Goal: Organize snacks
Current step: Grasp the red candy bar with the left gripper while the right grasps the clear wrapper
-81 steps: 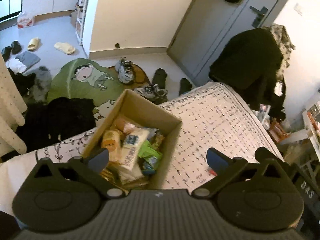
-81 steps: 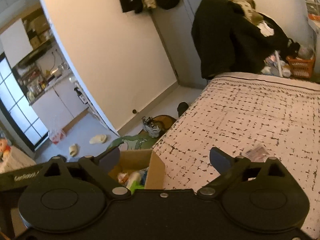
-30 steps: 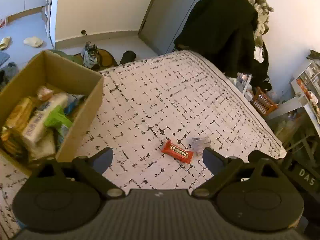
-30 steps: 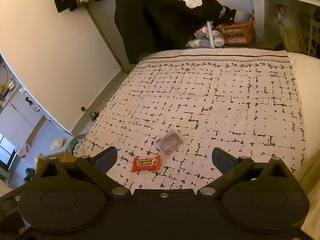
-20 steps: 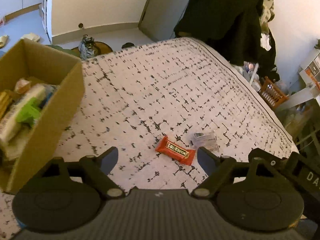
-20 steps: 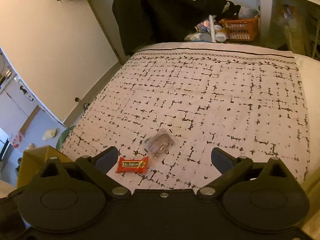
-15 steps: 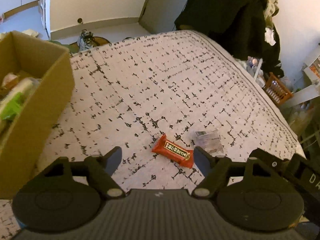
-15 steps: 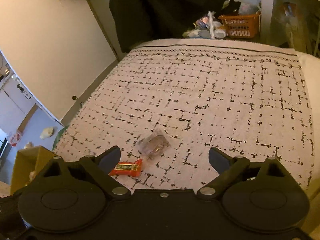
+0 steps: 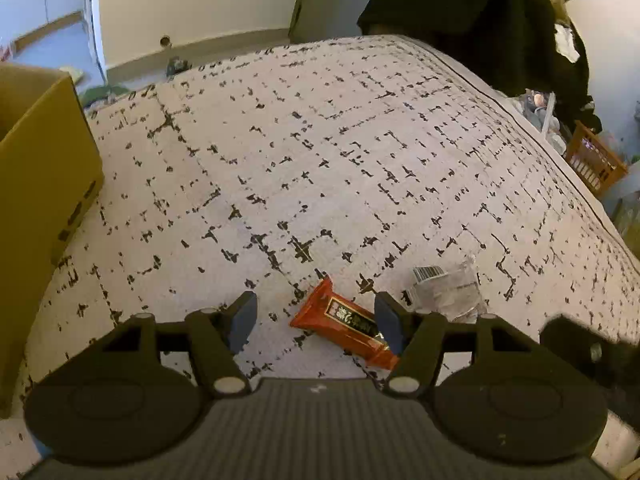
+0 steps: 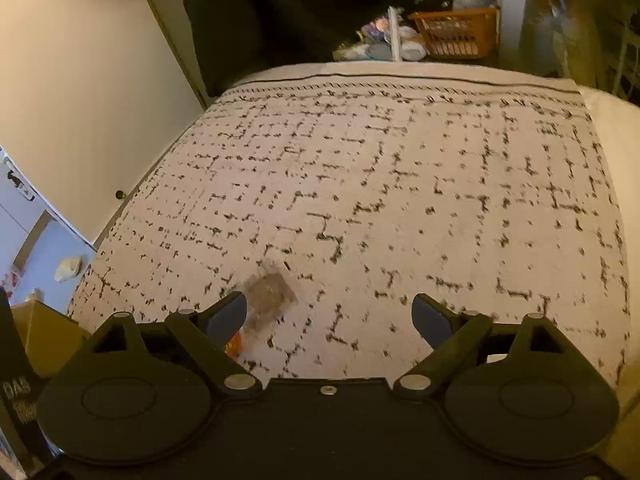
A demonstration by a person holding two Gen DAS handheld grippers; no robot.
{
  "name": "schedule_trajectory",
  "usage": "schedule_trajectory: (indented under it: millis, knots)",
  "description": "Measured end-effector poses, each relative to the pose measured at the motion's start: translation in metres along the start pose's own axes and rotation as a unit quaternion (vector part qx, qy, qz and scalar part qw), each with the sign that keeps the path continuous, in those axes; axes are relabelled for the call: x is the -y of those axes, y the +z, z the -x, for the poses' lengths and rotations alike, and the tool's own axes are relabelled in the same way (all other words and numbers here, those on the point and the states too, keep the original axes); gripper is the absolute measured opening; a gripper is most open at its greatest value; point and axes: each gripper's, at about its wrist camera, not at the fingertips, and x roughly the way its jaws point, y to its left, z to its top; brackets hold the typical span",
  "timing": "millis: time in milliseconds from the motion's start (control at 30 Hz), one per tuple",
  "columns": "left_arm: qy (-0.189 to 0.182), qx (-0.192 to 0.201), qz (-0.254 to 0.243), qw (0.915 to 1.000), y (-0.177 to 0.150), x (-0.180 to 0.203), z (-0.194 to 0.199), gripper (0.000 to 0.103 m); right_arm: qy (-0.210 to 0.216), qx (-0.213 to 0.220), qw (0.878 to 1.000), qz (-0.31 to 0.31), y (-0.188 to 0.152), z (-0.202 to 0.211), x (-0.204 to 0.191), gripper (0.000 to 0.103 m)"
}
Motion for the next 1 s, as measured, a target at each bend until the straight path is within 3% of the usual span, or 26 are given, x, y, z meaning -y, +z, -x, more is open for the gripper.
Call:
schedule_trajectory:
  millis: [167,300,400,433,533,700,867,933,967,1000]
  knots:
    - [0.028,0.001,-0.006,0.9996,-0.008,-0.007,0.007,0.064,0.005,-0.007,1.000,0.020,0.004,-0.017,-0.011,0.089]
    - [0.026,0.003,-0.011,0.9996,-0.013,-0.017,0.011,0.063,0.018,0.000,0.998,0.061,0.002,-0.026,-0.030,0.089]
    - [0.024,0.005,-0.004,0.9997,-0.011,-0.023,0.012,0.049,0.026,0.000,0.994,0.109,0.000,-0.035,-0.047,0.089]
    - [0.021,0.003,-0.005,0.9998,-0.010,-0.023,0.013,0.034,0.029,0.002,0.992,0.122,0.000,-0.037,-0.051,0.089]
    - [0.019,-0.014,0.003,0.9997,-0.006,-0.029,0.012,0.022,0.029,-0.001,0.990,0.139,0.001,-0.044,-0.056,0.089]
    - [0.035,-0.019,0.016,0.9991,0.000,-0.040,0.017,0.018,0.019,-0.016,0.986,0.167,-0.007,-0.052,-0.063,0.089]
    - [0.034,-0.018,0.029,0.9988,0.006,-0.051,0.024,0.015,0.005,0.003,0.983,0.182,-0.014,-0.059,-0.066,0.088]
    - [0.031,-0.021,0.039,0.9985,0.008,-0.053,0.028,0.015,-0.004,-0.002,0.981,0.194,-0.018,-0.064,-0.068,0.076]
    - [0.031,-0.021,0.040,0.9985,0.009,-0.052,0.031,0.015,-0.001,-0.008,0.980,0.199,-0.020,-0.067,-0.067,0.058]
    - [0.029,-0.018,0.036,0.9988,0.009,-0.051,0.035,0.015,0.006,-0.015,0.980,0.199,-0.021,-0.068,-0.066,0.050]
